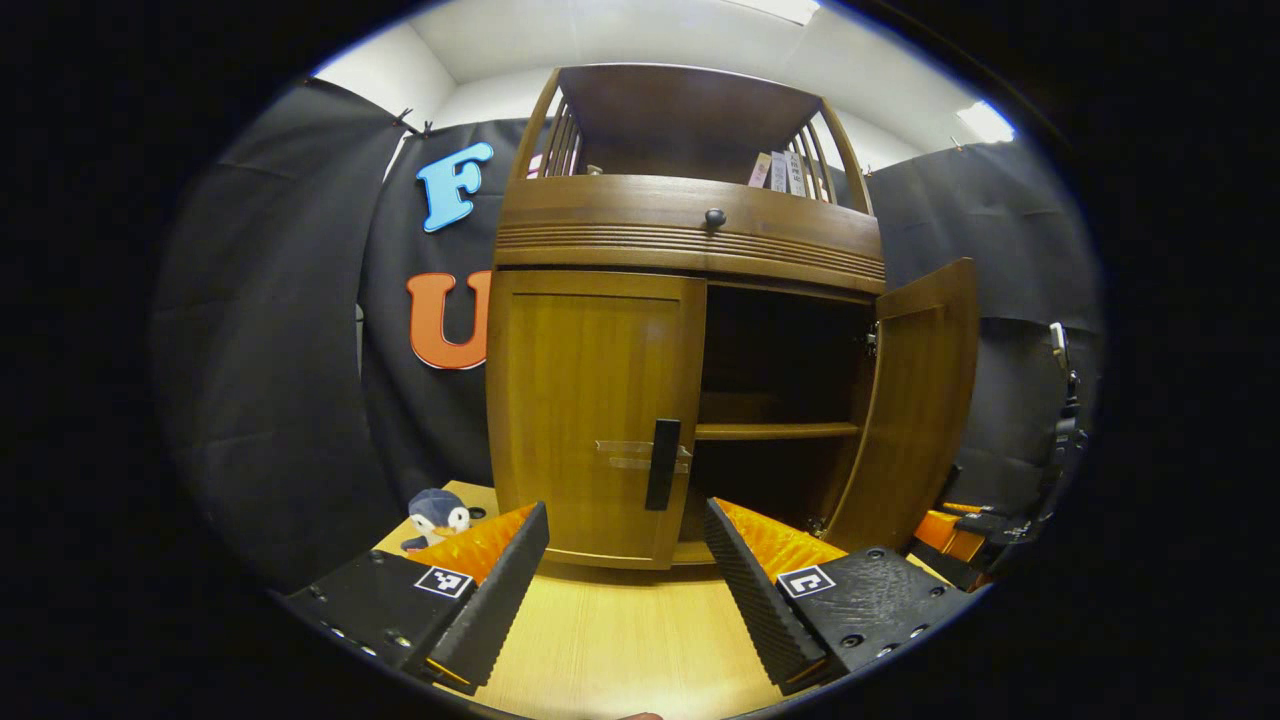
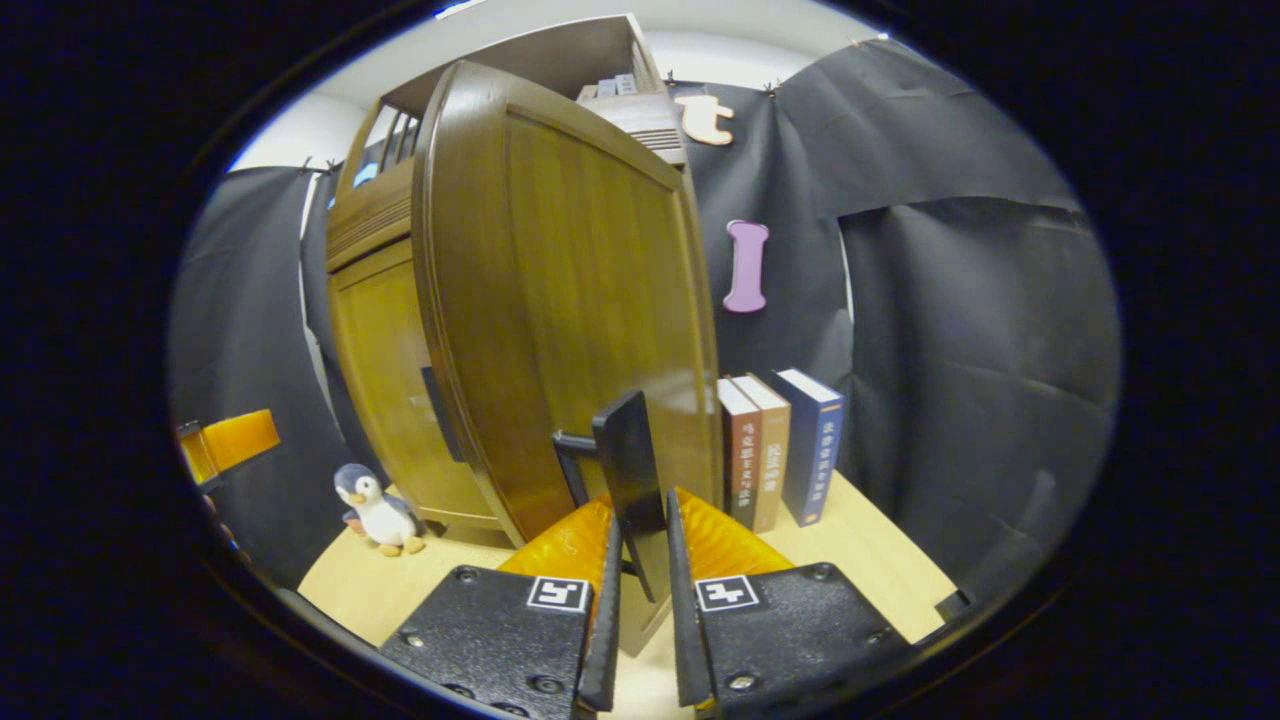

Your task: Open the right door of the double-door shoe cabinet with the right hand, and open the left door with the left hand.

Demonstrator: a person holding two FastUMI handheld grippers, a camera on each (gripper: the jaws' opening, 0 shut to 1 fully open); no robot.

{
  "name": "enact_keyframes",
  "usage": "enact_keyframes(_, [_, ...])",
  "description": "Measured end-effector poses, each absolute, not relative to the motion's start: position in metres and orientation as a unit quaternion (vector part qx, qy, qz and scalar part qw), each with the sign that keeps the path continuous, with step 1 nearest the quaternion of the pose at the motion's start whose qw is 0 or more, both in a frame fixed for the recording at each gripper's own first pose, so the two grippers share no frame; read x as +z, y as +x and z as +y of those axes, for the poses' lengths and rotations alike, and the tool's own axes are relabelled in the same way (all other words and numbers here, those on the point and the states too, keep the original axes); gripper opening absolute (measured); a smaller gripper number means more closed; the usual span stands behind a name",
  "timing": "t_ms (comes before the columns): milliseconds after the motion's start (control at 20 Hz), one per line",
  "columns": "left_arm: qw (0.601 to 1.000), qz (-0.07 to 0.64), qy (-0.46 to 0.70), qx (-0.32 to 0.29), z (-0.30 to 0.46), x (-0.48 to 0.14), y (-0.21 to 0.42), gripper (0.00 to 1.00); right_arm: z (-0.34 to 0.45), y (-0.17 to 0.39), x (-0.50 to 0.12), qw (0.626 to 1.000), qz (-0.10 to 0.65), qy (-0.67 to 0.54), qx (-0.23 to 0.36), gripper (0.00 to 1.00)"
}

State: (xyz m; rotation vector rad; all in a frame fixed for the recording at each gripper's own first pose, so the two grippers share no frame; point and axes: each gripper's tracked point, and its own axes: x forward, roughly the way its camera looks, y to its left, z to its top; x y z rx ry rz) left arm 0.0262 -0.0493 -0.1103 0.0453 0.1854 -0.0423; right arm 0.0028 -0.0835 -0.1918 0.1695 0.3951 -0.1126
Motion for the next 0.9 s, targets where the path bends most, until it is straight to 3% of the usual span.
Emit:
enact_keyframes(100, [0.994, 0.098, 0.022, -0.03, -0.059, -0.115, 0.032, 0.95, -0.106, -0.002, -0.189, 0.973, 0.193, 0.096, -0.083, 0.22])
enact_keyframes(200, [0.994, 0.103, 0.022, -0.04, -0.069, -0.119, 0.038, 0.95, -0.118, -0.007, -0.189, 0.972, 0.193, 0.104, -0.083, 0.15])
enact_keyframes(350, [0.992, 0.109, 0.025, -0.054, -0.084, -0.124, 0.044, 0.95, -0.127, -0.011, -0.19, 0.973, 0.195, 0.095, -0.078, 0.13])
enact_keyframes(400, [0.992, 0.11, 0.025, -0.058, -0.088, -0.125, 0.046, 0.95, -0.129, -0.011, -0.19, 0.973, 0.196, 0.093, -0.078, 0.05])
enact_keyframes(450, [0.992, 0.111, 0.025, -0.06, -0.091, -0.126, 0.048, 0.95, -0.131, -0.013, -0.189, 0.973, 0.198, 0.09, -0.078, 0.13])
enact_keyframes(900, [0.99, 0.119, 0.026, -0.067, -0.099, -0.133, 0.076, 0.95, -0.163, -0.027, -0.181, 0.973, 0.2, 0.07, -0.095, 0.14])
